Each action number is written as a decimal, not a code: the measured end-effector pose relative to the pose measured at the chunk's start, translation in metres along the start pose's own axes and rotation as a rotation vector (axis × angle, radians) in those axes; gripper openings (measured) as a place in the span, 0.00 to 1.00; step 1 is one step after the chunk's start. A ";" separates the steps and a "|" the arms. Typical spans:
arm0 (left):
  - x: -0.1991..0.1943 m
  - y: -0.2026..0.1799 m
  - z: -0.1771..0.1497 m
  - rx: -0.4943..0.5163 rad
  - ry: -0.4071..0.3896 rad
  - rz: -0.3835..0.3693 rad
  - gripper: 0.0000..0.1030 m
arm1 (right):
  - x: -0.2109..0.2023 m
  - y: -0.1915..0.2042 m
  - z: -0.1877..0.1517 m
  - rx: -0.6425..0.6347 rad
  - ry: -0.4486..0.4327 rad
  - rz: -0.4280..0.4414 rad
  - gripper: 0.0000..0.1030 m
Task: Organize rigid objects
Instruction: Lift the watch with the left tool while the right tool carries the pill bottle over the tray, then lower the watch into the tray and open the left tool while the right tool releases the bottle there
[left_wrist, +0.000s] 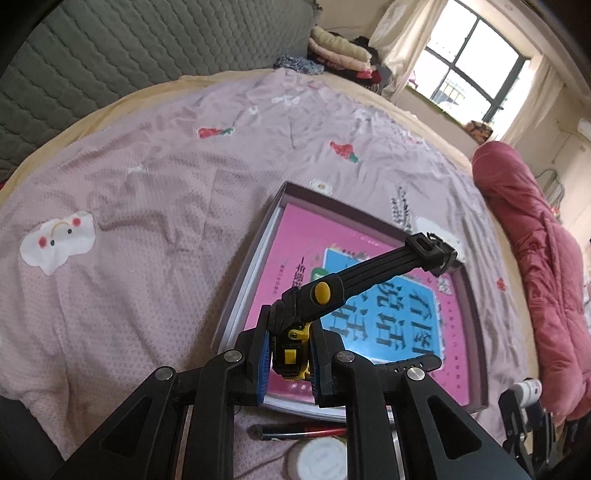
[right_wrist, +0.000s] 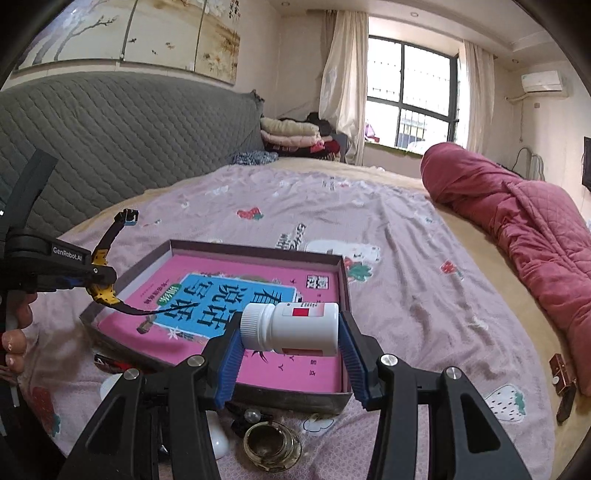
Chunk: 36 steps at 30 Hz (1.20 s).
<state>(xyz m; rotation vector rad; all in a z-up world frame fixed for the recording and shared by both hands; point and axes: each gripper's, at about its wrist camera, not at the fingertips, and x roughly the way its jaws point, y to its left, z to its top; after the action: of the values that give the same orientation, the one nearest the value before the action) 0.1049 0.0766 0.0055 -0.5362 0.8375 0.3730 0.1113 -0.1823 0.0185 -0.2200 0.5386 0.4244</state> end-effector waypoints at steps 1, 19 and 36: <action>0.003 0.000 -0.002 0.004 0.006 0.005 0.16 | 0.002 -0.001 0.000 0.002 0.005 0.000 0.48; 0.033 -0.014 -0.007 0.196 0.156 0.149 0.20 | 0.046 -0.007 -0.011 0.017 0.176 0.021 0.48; 0.036 -0.002 -0.004 0.172 0.241 0.128 0.25 | 0.058 -0.014 -0.015 0.042 0.273 0.024 0.48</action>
<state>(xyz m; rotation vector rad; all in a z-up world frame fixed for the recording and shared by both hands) 0.1255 0.0761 -0.0242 -0.3722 1.1290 0.3530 0.1560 -0.1799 -0.0244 -0.2324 0.8176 0.4079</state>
